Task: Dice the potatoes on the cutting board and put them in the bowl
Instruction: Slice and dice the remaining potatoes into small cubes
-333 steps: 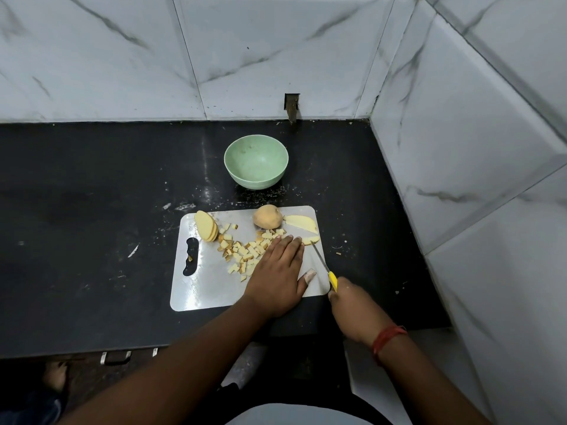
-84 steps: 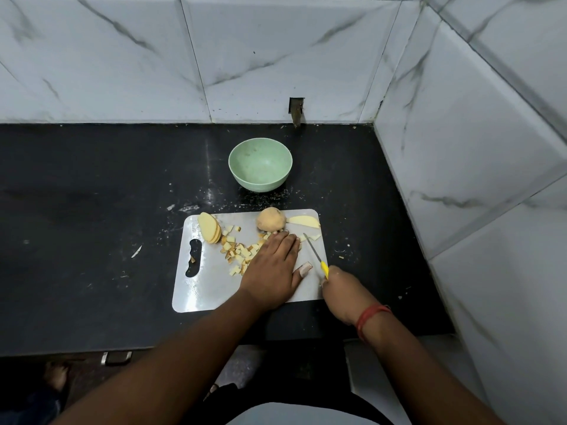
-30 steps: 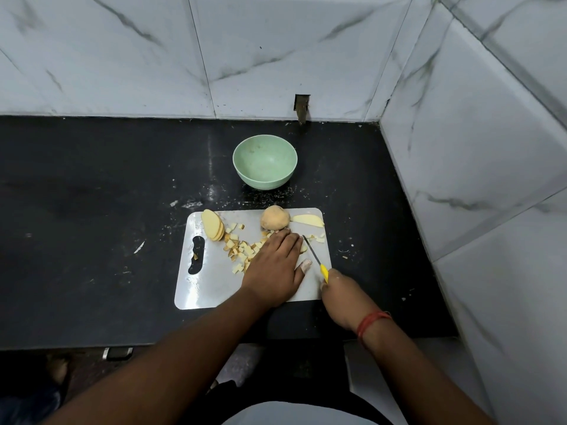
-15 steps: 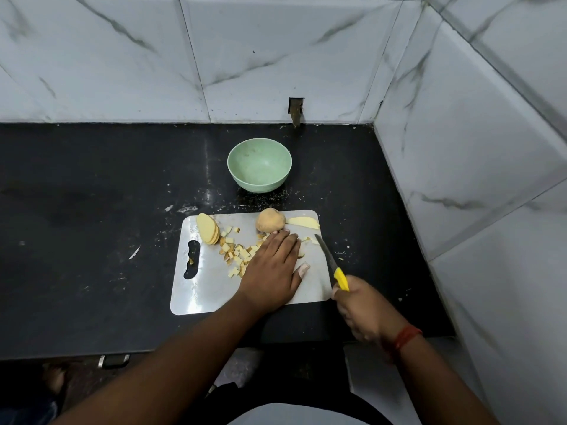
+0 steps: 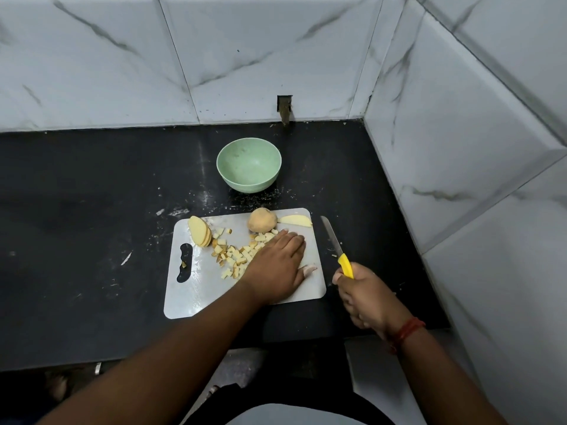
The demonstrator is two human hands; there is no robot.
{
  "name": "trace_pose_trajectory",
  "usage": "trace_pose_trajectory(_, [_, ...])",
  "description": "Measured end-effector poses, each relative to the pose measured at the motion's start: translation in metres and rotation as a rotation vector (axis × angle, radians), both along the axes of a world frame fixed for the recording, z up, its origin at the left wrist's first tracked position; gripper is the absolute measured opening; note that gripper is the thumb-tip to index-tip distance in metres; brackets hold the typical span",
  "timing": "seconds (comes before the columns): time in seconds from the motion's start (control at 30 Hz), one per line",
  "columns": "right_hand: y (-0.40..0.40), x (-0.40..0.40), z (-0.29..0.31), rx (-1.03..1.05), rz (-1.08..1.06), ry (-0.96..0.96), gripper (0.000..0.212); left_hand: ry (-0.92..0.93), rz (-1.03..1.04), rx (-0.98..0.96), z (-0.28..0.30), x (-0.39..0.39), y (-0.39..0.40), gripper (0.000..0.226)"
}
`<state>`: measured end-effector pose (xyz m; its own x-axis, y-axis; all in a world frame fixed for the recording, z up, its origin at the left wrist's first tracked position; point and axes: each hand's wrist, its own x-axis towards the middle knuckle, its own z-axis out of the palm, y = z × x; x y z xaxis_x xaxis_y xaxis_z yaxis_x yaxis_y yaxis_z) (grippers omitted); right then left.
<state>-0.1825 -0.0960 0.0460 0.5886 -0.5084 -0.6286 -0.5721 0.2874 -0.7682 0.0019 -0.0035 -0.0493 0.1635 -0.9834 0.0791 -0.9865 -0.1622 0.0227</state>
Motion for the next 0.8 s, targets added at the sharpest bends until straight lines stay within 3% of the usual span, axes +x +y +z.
trace_pose_trajectory(0.2, [-0.009, 0.009, -0.011, -0.141, 0.084, 0.120, 0.012, -0.011, 0.057, -0.109, 0.008, 0.003, 0.001, 0.064])
trace_pose_trajectory(0.37, [-0.029, 0.038, -0.019, -0.494, 0.307, 0.292, 0.014, -0.064, 0.139, 0.074, 0.015, 0.006, -0.022, 0.077])
trace_pose_trajectory(0.53, [-0.034, 0.057, -0.017, -0.560, 0.454, 0.450, 0.017, -0.103, 0.140, 0.087, 0.014, 0.007, -0.021, 0.080])
trace_pose_trajectory(0.8, [-0.035, 0.069, -0.025, -0.573, 0.414, 0.474, 0.010, 0.006, 0.102, 0.059, 0.022, 0.013, -0.026, 0.069])
